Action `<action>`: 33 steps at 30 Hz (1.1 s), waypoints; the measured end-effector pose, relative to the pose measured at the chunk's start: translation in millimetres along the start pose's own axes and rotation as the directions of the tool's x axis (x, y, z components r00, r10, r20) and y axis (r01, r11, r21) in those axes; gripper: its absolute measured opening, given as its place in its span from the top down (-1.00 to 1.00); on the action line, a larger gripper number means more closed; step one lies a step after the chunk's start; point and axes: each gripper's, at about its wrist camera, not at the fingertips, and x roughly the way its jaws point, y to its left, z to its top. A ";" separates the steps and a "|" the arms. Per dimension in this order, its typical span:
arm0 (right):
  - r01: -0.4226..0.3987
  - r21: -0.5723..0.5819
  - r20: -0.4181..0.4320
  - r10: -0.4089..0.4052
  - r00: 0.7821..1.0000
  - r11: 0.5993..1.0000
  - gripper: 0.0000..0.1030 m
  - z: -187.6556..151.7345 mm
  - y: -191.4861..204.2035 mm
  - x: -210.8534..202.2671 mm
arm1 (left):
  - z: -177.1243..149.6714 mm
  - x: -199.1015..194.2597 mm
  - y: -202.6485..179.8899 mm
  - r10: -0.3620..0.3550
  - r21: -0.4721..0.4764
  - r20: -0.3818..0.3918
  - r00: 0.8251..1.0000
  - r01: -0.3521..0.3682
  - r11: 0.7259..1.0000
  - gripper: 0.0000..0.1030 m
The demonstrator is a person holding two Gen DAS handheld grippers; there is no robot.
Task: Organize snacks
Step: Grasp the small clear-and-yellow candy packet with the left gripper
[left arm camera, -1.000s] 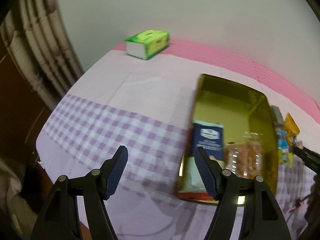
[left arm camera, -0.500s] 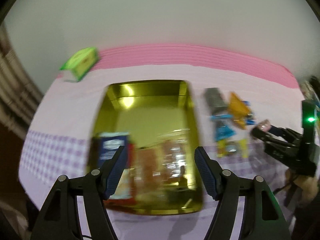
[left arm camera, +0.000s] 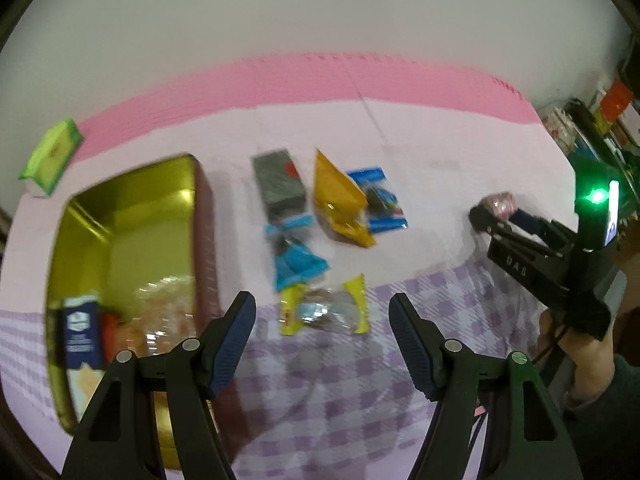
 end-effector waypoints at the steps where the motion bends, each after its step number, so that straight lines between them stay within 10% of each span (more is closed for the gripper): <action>1: -0.001 0.000 -0.001 0.001 1.000 1.000 0.11 0.8 1.9 0.7 | -0.4 3.9 -2.4 -0.005 -0.003 -0.009 1.000 0.005 1.000 -0.35; 33: -0.006 0.003 -0.002 0.006 1.000 1.000 0.01 -5.1 -2.8 -0.6 | 2.5 51.2 -11.3 0.016 0.006 -0.067 0.998 -0.016 1.000 0.25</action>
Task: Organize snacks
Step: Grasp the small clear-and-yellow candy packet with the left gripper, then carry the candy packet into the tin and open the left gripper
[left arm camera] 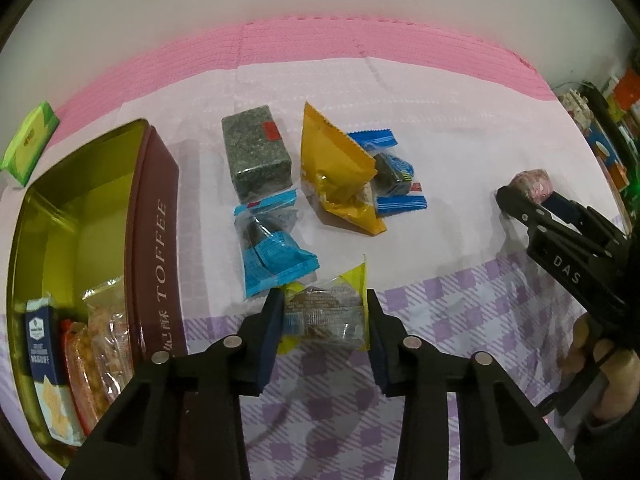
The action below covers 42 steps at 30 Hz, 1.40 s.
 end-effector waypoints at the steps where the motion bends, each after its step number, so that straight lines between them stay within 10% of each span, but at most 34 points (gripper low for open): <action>1: 0.000 0.000 0.000 0.000 1.000 1.000 0.01 0.0 0.0 0.0 | -1.9 -2.2 2.4 0.000 0.000 0.003 1.000 0.000 1.000 0.26; 28: 0.004 -0.003 -0.001 -0.004 1.000 1.000 0.01 -0.1 1.2 1.1 | -7.3 -47.0 21.5 -0.027 -0.039 0.058 0.998 0.029 0.999 0.29; 42: 0.009 -0.007 -0.002 -0.009 1.000 1.000 0.01 -0.1 2.3 1.4 | 4.8 -67.8 96.5 0.095 -0.136 0.110 0.989 -0.079 0.988 0.29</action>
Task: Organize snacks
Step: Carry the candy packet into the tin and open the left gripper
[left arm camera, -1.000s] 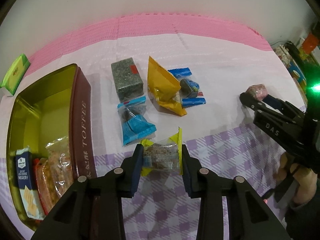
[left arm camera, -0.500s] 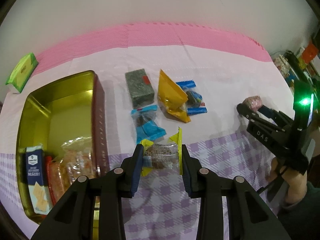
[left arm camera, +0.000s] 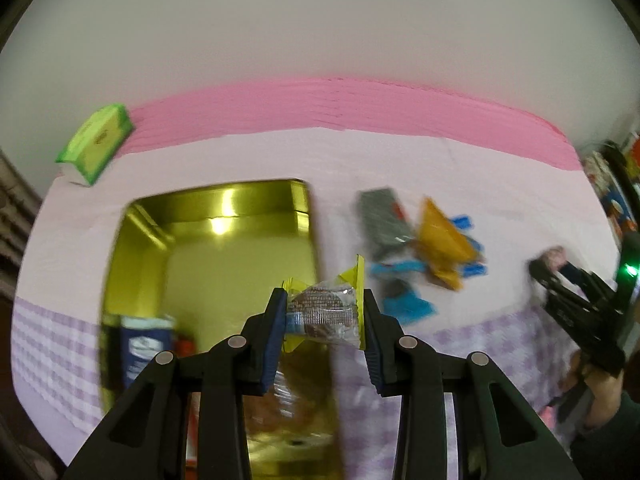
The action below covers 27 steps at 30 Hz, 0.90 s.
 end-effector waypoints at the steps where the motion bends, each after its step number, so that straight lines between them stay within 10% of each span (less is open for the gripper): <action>1: 0.000 0.000 0.000 0.000 1.000 1.000 0.01 0.2 -0.1 -0.2 | 2.1 1.9 6.6 0.011 -0.006 -0.002 1.000 -0.011 1.000 0.29; 10: 0.000 0.000 0.000 0.000 1.000 1.000 0.01 0.1 -0.1 -0.2 | 16.1 34.0 66.2 0.155 -0.039 -0.037 0.987 -0.156 0.987 0.29; 27: 0.001 -0.003 -0.001 -0.001 1.000 1.000 0.01 0.6 -0.1 0.0 | 23.0 75.9 94.3 0.218 -0.033 -0.128 0.968 -0.224 0.974 0.29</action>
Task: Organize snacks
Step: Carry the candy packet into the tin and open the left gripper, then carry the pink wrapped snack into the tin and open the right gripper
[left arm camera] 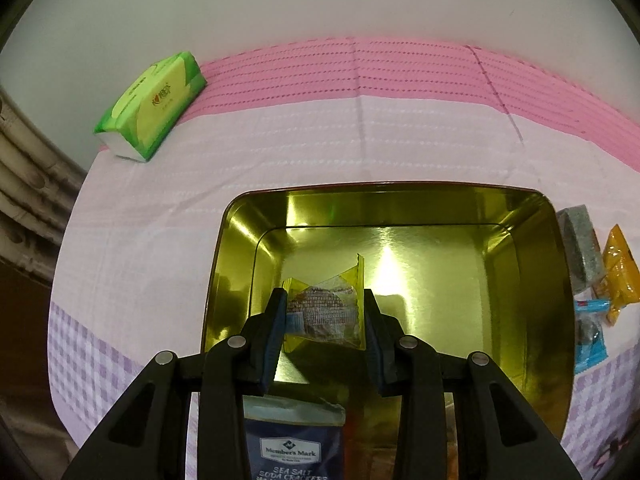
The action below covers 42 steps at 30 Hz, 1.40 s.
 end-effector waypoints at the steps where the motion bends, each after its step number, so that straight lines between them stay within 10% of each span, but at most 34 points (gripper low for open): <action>1: 0.000 0.000 0.000 0.000 1.000 1.000 0.01 0.0 0.0 0.0 | -1.0 -0.5 -1.2 0.006 0.001 -0.001 1.000 -0.006 1.000 0.29; 28: 0.012 -0.011 -0.002 -0.012 1.000 1.000 0.02 1.6 -8.9 -0.9 | -12.7 -25.6 -0.3 0.029 0.046 0.081 0.996 -0.032 0.998 0.09; 42: 0.013 -0.018 -0.003 -0.013 1.000 1.000 0.01 3.4 -13.7 0.7 | -58.8 -82.1 18.6 0.137 0.024 0.270 0.953 -0.149 0.988 0.01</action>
